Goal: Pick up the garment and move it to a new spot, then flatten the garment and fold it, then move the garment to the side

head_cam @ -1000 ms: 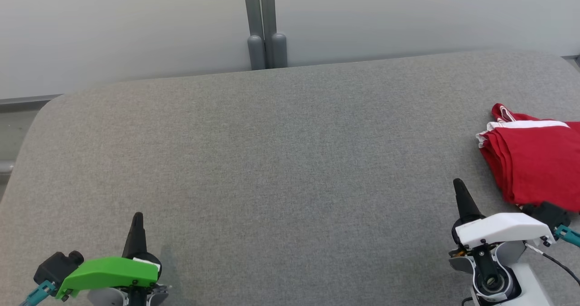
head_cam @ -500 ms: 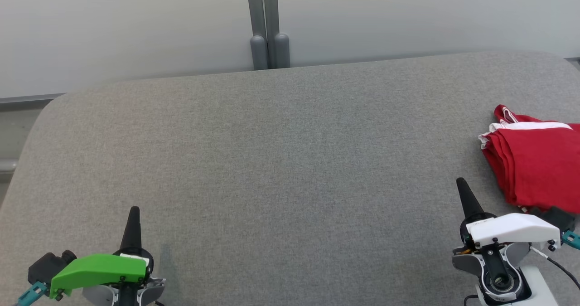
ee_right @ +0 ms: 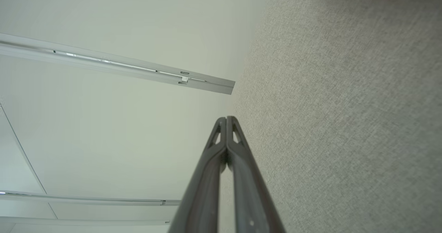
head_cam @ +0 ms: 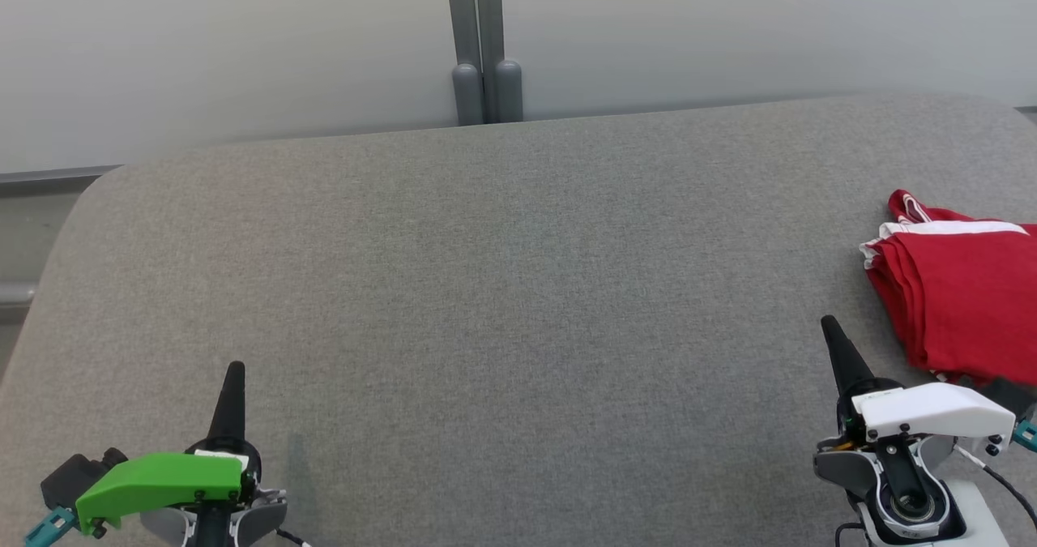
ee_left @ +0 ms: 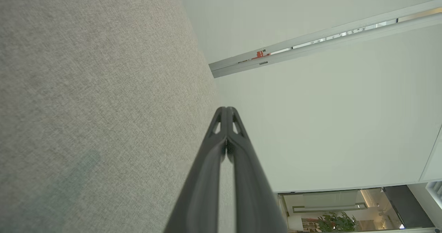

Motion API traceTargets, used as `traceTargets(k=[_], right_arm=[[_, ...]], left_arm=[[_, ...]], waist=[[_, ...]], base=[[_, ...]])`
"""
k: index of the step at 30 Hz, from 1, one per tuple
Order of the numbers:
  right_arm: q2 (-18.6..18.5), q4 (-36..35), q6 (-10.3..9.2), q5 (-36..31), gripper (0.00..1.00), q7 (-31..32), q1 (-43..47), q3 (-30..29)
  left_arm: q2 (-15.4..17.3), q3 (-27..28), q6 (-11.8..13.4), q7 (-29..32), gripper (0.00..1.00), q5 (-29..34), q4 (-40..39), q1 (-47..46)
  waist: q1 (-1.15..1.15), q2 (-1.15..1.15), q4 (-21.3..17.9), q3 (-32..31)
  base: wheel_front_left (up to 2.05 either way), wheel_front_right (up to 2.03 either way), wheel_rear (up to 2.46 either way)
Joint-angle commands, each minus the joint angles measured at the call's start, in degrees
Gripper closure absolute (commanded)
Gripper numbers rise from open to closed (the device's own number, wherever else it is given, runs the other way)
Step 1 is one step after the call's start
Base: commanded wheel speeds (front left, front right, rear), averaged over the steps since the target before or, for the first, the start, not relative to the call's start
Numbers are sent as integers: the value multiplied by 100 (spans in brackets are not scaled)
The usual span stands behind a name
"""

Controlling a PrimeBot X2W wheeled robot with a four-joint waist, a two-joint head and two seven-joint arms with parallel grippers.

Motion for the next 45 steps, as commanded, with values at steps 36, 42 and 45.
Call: traceTargets(k=[36, 42, 45], right_arm=[[-31, -420, 3, 1650, 100, 440, 243, -206], [-32, -441, 3, 1755, 100, 468, 256, -216], [-32, -441, 3, 1755, 100, 468, 256, -216]], left_arm=[[52, 263, -227, 441, 100, -1570, -228, -178], [53, 273, -234, 467, 100, -1646, -237, -172], [53, 273, -234, 467, 100, -1646, -235, -171]], waist=[[0, 0, 106, -22], [0, 0, 116, -25], [0, 0, 116, -25]], base=[[0, 0, 0], [0, 0, 0], [0, 0, 0]])
